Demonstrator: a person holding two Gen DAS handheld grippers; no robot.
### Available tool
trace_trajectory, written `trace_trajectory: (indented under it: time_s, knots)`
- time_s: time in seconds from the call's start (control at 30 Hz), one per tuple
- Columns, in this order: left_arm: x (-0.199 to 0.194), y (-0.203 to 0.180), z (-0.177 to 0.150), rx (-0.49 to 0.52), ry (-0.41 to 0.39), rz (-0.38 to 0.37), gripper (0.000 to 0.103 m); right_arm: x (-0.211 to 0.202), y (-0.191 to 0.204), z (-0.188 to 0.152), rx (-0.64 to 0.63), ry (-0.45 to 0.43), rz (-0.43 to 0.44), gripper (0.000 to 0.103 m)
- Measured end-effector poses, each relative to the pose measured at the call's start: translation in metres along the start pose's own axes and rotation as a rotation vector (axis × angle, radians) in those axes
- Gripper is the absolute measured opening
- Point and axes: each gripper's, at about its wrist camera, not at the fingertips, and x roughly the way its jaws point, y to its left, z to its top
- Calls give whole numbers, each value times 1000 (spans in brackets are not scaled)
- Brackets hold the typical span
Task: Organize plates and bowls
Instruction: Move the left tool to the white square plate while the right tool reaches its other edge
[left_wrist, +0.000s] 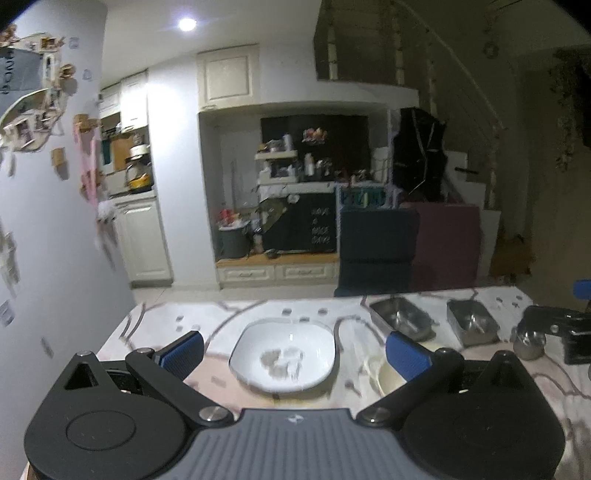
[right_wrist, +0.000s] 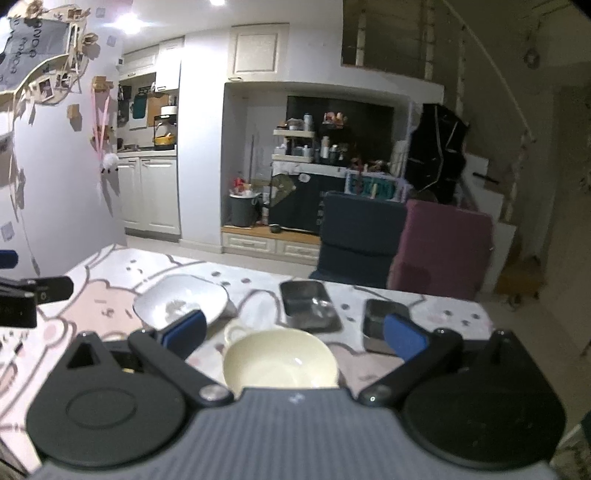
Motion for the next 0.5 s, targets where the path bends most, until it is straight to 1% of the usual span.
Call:
trace_trajectory:
  time_s: [0.1, 0.23, 0.3, 0.43, 0.5]
  knots:
    - [30, 20, 12, 11, -4, -19, 103, 31, 6, 15, 20, 5, 35, 103]
    - [77, 48, 24, 19, 22, -59, 103, 76, 23, 31, 36, 50, 86, 103]
    - [101, 62, 28, 26, 38, -67, 103, 97, 27, 33, 51, 62, 106, 103]
    - [148, 90, 32, 56, 69, -70, 103, 149, 47, 36, 45, 117, 156, 103]
    - [173, 103, 32, 66, 92, -71, 103, 173, 55, 39, 69, 116, 162, 103]
